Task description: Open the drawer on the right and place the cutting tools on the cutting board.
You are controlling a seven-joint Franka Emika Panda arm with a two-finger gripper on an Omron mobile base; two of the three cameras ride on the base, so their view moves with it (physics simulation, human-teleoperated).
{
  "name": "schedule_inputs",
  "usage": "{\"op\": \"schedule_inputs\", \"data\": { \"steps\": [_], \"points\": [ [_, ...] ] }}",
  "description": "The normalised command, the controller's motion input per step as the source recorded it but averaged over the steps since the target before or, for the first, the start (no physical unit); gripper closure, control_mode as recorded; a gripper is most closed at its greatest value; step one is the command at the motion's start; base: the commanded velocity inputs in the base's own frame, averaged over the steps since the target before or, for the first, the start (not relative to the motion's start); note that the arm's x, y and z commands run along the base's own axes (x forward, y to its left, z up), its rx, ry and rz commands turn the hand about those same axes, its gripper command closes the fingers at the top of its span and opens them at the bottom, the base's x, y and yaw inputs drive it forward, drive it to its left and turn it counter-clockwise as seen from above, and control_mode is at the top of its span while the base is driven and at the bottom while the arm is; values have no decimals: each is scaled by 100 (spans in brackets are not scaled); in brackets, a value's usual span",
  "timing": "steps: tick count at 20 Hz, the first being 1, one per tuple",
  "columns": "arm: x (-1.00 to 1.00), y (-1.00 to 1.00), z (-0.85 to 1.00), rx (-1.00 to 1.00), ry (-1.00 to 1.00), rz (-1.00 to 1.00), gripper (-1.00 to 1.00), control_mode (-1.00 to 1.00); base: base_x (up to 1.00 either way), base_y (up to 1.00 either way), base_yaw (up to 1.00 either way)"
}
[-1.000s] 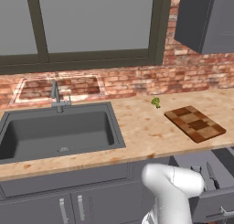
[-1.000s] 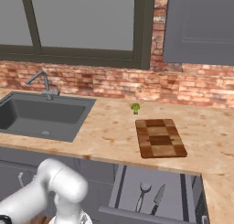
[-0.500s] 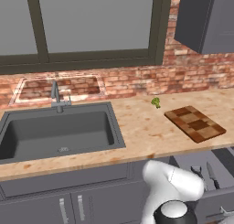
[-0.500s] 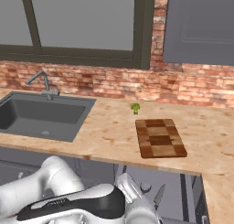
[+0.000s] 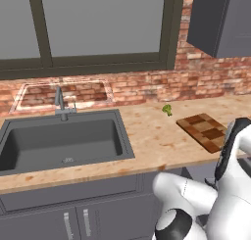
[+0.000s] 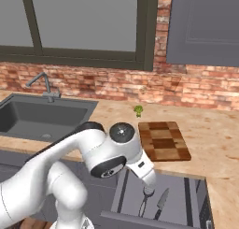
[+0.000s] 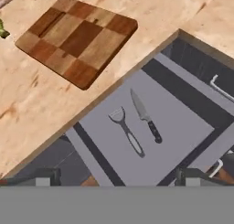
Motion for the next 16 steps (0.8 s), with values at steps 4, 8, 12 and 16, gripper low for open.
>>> {"op": "schedule_inputs", "data": {
  "steps": [4, 8, 12, 16],
  "points": [
    [57, 0, -14, -3, 63, 0, -100, -100, 0, 0, 0],
    [35, 0, -31, 0, 56, 0, -100, -100, 0, 0, 0],
    [3, -1, -50, 7, 44, 0, -100, -100, 0, 0, 0],
    [-6, -3, -52, 11, 31, 0, -100, -100, 0, 0, 0]
  ]
}}
